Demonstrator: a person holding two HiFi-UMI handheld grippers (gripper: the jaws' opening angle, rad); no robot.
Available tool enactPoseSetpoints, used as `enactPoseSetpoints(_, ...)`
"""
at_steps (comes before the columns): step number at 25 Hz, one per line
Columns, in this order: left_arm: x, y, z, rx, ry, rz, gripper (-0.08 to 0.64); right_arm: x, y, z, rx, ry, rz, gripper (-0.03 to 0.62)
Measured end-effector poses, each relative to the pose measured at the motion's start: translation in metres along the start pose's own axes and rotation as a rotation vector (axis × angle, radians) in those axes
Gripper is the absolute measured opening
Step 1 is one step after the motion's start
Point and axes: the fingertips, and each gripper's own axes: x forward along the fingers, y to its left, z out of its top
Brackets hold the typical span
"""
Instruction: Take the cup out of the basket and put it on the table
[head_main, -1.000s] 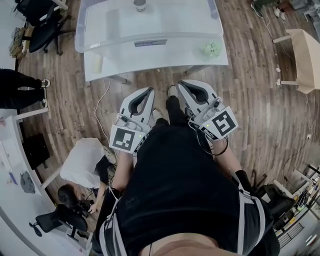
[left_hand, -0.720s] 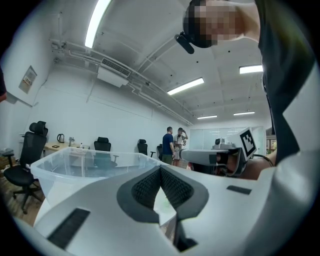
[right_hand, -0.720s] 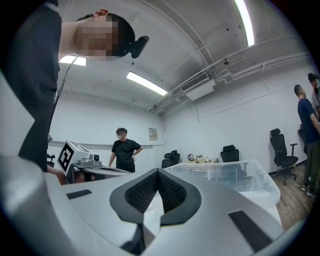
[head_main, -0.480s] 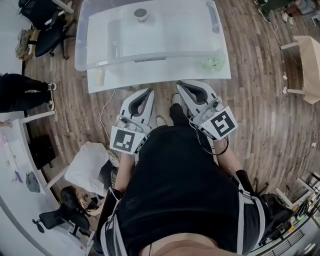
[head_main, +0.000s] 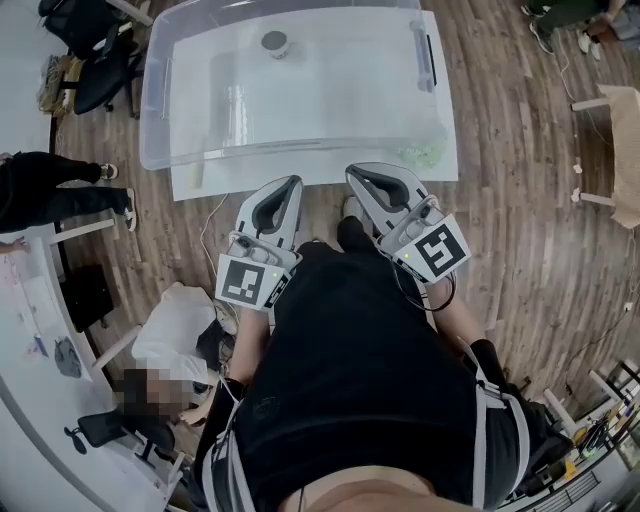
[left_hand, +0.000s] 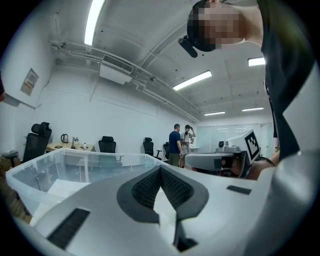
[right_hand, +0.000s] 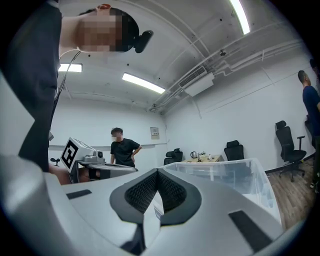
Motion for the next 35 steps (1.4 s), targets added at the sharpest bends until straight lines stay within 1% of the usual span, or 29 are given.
enactPoseSetpoints(5,0.020,-0.001,0.004,-0.006,-0.002,0.037,0.018,-0.003,-0.021,0.001,0.001,0.013,0.034,0.017)
enactPoseSetpoints(16,0.029,0.022,0.010,-0.001,0.006,0.052,0.018,0.023,-0.037,0.002,0.015,0.003,0.039,0.017)
enactPoseSetpoints(21,0.034,0.039,0.014,-0.003,-0.001,0.038,0.018,0.038,-0.041,0.006,0.010,0.004,0.022,0.017)
enactPoseSetpoints(24,0.038,0.051,0.018,-0.002,-0.008,0.023,0.018,0.052,-0.044,0.012,0.014,-0.013,0.008,0.017)
enactPoseSetpoints(29,0.040,0.080,0.022,0.000,-0.011,0.000,0.018,0.078,-0.048,0.011,-0.003,0.014,-0.014,0.017)
enactPoseSetpoints(35,0.040,0.121,0.029,-0.001,-0.018,-0.035,0.018,0.119,-0.048,0.015,-0.014,0.015,-0.043,0.017)
